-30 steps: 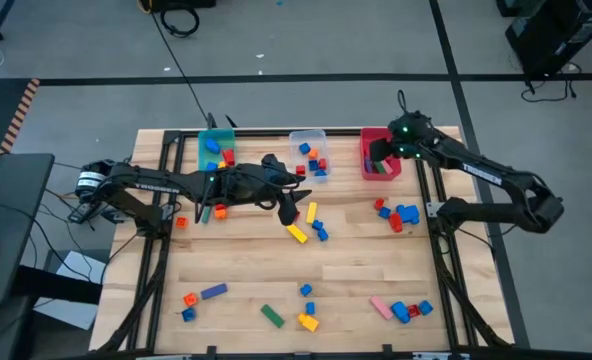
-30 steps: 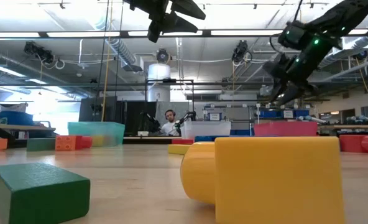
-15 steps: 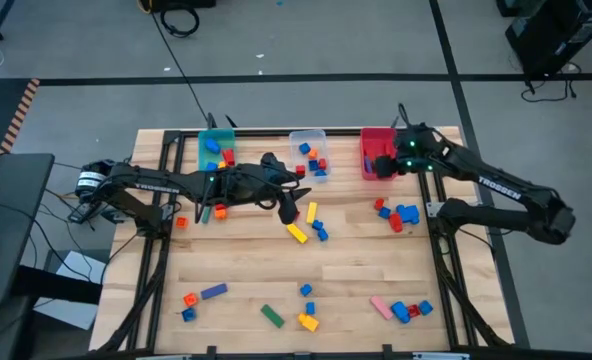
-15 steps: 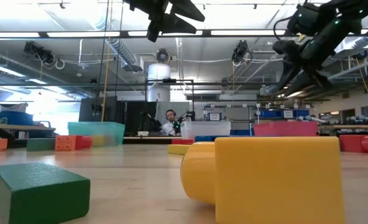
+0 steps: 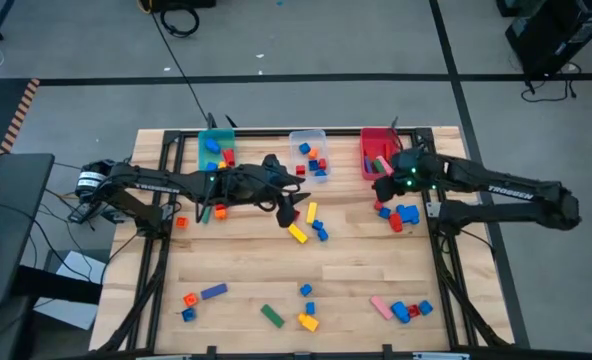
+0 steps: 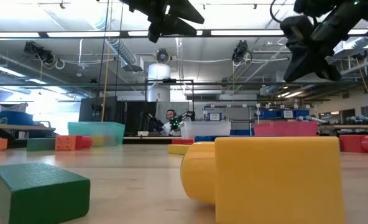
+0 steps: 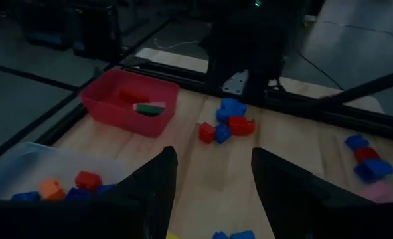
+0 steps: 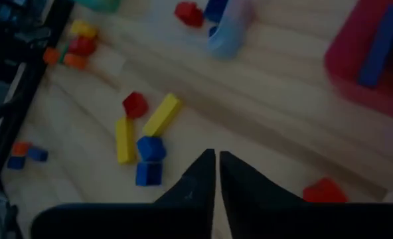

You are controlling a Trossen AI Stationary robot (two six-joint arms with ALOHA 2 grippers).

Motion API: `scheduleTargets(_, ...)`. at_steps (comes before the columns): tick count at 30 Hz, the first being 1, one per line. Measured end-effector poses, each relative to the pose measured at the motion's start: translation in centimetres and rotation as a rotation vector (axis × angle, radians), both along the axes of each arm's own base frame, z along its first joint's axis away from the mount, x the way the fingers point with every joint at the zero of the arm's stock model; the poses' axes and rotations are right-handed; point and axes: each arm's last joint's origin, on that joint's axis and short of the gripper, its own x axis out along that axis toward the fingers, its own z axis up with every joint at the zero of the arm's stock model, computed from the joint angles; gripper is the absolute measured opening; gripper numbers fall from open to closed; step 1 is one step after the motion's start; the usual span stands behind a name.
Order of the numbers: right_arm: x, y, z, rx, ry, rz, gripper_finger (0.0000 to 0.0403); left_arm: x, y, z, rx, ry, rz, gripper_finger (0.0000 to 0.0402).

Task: Sort blocks by size
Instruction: Put the red 1 stud game piece into the blue bin

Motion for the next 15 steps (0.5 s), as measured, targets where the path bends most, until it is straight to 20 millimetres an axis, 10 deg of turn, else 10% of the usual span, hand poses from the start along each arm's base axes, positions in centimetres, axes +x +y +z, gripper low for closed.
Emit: scheduleTargets(15, 3.5, 5.4, 2.9, -0.052, 0.246, 0.187, 0.0011, -5.3, 0.3, 4.0, 0.073, 0.009, 0.095, 0.0204)
